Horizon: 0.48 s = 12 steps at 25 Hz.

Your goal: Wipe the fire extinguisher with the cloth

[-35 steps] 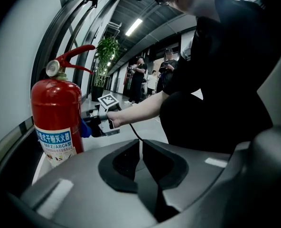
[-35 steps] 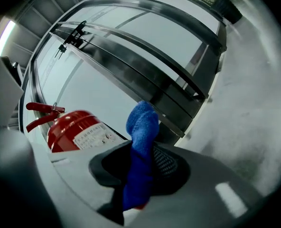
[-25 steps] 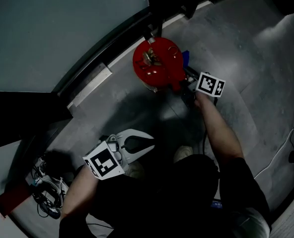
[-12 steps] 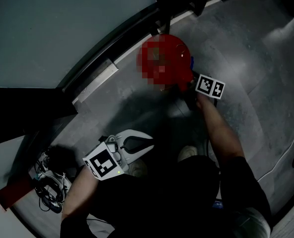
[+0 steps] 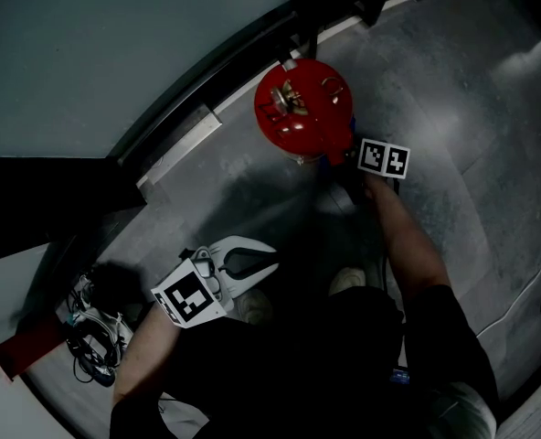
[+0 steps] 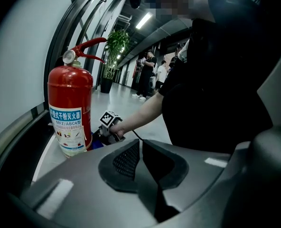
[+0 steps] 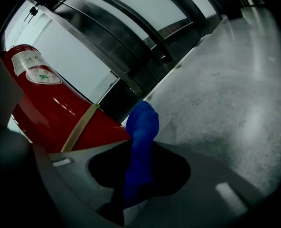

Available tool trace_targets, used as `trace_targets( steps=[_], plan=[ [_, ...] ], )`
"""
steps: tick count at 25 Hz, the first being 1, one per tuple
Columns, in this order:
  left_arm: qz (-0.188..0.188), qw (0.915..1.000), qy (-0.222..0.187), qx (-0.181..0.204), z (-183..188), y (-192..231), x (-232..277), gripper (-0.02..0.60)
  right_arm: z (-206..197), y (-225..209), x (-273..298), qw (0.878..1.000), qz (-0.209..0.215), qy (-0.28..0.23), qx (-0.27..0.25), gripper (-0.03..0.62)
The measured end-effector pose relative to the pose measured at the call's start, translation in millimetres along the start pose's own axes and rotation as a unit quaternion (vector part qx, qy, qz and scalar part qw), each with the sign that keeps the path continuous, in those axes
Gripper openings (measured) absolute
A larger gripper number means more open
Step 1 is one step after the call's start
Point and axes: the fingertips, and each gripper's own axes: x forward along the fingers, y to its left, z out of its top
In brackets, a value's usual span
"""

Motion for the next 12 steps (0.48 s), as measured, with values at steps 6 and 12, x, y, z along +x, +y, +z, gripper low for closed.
trace_targets(
  steps=[6,12],
  plan=[
    [0.006,1.0,-0.004,0.003,1.9,9.5,3.1,0.029,-9.6,2.4,-11.6,0.999,0.005,0.031,-0.025,0.107],
    [-0.002,0.9952,-0.084,0.05,55.7,18.8,-1.9,0.029,34.5,29.4,-72.3,0.997,0.034,-0.047,-0.05,0.107]
  ],
)
